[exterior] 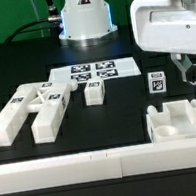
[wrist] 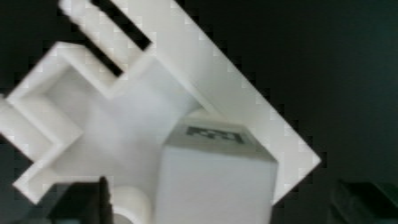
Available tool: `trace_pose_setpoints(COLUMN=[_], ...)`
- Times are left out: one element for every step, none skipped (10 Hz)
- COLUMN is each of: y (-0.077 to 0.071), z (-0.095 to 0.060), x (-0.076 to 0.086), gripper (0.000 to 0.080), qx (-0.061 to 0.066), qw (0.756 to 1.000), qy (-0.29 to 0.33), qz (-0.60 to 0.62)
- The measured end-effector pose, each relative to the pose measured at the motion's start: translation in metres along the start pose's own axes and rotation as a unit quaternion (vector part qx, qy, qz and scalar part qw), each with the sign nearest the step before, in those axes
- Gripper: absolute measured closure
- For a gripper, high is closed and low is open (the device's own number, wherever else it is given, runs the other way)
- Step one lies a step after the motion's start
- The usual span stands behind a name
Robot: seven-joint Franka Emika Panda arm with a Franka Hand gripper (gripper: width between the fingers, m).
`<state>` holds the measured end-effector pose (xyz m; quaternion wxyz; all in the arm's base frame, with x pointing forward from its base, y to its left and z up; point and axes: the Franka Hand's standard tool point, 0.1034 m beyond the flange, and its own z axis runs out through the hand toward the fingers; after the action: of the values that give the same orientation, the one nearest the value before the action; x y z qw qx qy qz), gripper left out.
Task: Assemble chair
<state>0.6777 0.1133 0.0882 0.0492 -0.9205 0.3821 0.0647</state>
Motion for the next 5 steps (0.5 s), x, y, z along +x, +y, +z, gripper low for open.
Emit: trace_pose_setpoints(y=[-0.0021, -0.0026, -0.0024, -0.0023, -0.0022], z=[-0.0019, -0.0022, -0.002, -0.0019, -0.0017], x=[-0.0001, -0.0006, -0.0003, -0.0002, -0.0002], gripper=[0.0161, 0.0161, 0.0152, 0.0152, 0.0151], qx=[0.0, 0.0, 0.0, 0.0, 0.0], qw=[1.0, 0.998, 0.994, 0.989, 0.983], qy=[0.0, 0.0, 0.001, 0.001, 0.001], qz=[-0.02, -0.062, -0.109, -0.149, -0.184])
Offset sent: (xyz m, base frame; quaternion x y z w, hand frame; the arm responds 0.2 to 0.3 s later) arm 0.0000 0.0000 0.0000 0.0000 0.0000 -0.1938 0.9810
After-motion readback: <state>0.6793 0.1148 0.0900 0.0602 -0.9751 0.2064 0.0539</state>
